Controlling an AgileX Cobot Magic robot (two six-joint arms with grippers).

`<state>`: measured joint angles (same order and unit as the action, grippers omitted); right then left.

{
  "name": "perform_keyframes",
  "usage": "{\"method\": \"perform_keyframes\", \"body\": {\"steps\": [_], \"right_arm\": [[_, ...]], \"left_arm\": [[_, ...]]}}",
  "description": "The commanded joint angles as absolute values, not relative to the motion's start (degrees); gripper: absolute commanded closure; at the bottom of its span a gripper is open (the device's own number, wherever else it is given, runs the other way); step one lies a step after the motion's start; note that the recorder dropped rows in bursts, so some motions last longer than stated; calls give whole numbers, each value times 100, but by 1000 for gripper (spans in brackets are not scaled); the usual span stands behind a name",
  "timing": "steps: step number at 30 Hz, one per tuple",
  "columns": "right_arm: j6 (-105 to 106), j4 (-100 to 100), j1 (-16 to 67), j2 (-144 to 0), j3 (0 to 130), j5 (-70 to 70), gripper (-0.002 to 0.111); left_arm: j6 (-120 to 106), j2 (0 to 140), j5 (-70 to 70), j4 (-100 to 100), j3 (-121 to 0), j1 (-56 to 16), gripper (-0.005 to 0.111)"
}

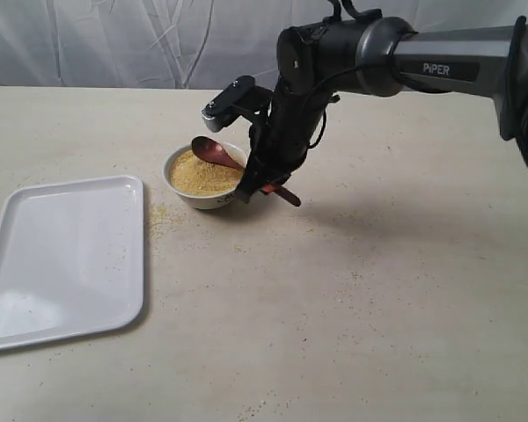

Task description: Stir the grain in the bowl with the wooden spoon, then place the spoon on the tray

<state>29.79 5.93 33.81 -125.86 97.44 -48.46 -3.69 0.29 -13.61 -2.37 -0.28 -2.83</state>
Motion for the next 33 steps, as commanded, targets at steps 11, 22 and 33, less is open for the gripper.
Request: {"method": "perform_keyframes", "body": {"steps": [11, 22, 33], "right_arm": [[1524, 429, 3315, -11526, 9858, -4707, 63], [1170, 3856, 3367, -10987, 8160, -2613, 108], [-1371, 5690, 5715, -10573, 5558, 4445, 108]], "left_arm": [[-369, 0, -1366, -245, 0, -319, 107], [-369, 0, -1366, -245, 0, -319, 107], [-369, 0, -1366, -245, 0, -319, 107]]}}
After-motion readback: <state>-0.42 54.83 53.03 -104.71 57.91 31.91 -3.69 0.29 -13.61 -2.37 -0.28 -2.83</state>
